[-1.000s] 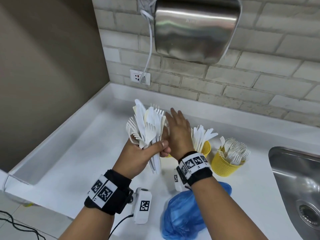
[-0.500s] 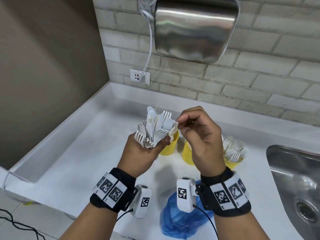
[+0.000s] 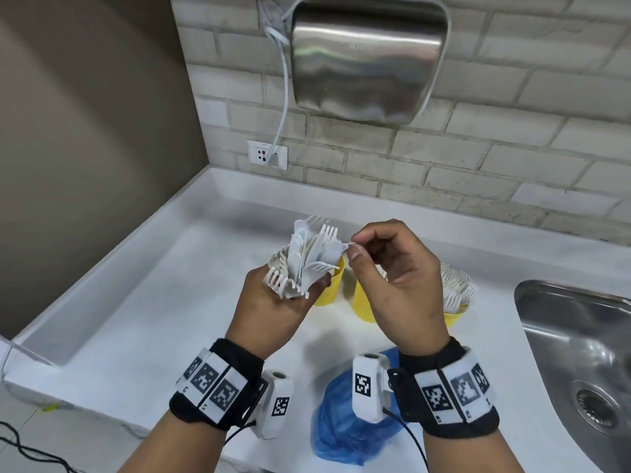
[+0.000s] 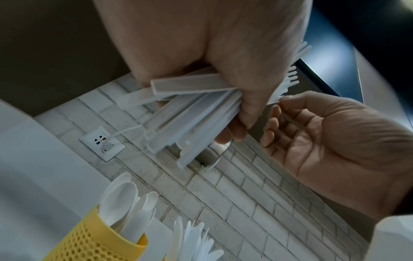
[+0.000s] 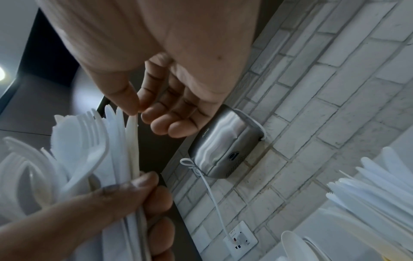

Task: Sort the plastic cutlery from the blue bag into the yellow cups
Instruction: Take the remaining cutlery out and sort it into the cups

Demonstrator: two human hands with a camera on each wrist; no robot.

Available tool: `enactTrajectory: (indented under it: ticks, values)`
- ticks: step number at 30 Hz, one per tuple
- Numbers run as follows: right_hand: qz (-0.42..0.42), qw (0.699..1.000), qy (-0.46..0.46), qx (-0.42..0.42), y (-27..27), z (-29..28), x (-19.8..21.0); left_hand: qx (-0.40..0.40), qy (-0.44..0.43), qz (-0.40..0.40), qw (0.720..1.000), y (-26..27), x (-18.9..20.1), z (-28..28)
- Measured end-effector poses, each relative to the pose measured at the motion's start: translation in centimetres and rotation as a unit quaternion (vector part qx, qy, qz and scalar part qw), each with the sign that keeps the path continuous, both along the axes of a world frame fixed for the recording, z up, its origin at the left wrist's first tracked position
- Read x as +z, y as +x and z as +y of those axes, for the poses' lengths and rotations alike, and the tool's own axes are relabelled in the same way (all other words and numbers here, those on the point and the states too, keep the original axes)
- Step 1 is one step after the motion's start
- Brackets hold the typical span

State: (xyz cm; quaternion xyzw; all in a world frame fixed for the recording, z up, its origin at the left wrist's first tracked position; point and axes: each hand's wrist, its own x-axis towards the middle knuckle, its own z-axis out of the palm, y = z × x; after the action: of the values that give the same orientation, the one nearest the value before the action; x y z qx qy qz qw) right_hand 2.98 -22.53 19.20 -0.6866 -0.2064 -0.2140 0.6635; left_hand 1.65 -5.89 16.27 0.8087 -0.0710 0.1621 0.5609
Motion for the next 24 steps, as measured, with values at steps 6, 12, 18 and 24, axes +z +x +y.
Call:
enactTrajectory:
  ticks: [6, 12, 18, 24]
  values:
    - [0.025, 0.999, 0.016, -0.017, -0.5, 0.1, -0.2, -0.007, -0.039, 0.019, 0.999, -0.8, -0.7, 0.6]
    - [0.045, 0.999, -0.021, -0.001, -1.0, 0.2, 0.0, -0.016, -0.061, 0.030, 0.998, -1.4, -0.6, 0.7]
    - [0.025, 0.996, -0.080, 0.009, -0.9, 0.2, -0.2, -0.044, -0.085, 0.045, 0.994, -2.1, -0.4, 0.6]
    - [0.002, 0.994, -0.106, -0.003, -0.7, 0.2, -0.6, -0.056, -0.125, 0.058, 0.989, -2.0, -0.2, 0.4]
